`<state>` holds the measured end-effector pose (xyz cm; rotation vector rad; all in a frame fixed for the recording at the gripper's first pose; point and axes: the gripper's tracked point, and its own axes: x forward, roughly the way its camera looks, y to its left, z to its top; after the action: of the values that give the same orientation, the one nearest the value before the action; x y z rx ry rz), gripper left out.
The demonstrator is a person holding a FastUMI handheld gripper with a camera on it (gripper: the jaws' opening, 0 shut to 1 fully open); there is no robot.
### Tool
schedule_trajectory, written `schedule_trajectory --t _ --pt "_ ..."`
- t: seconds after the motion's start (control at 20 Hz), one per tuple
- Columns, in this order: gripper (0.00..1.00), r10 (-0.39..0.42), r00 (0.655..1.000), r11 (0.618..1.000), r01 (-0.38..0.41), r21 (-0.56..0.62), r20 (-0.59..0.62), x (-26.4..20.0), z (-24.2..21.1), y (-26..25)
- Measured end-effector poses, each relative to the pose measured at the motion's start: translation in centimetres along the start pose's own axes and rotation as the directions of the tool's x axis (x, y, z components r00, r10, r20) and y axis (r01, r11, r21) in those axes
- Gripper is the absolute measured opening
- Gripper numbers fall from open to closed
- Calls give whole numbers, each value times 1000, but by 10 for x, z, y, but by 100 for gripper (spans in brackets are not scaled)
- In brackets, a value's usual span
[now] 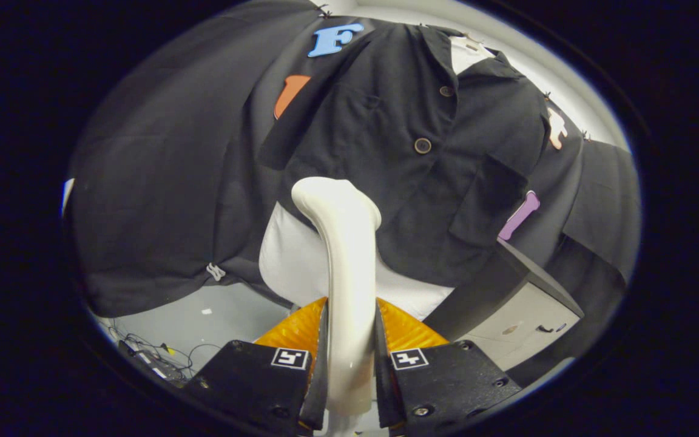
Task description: Iron the clothes twice with a garment steamer, once on the left side and once on the right side.
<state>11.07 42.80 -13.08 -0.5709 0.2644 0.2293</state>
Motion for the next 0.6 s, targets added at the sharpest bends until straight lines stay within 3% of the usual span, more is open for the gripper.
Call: schedule_trajectory --t 0.4,0.6 --pt "36 -15 999 998 16 63 -29 -25 -14 -16" --pt "36 -18 1000 992 20 121 -21 -63 -19 -47"
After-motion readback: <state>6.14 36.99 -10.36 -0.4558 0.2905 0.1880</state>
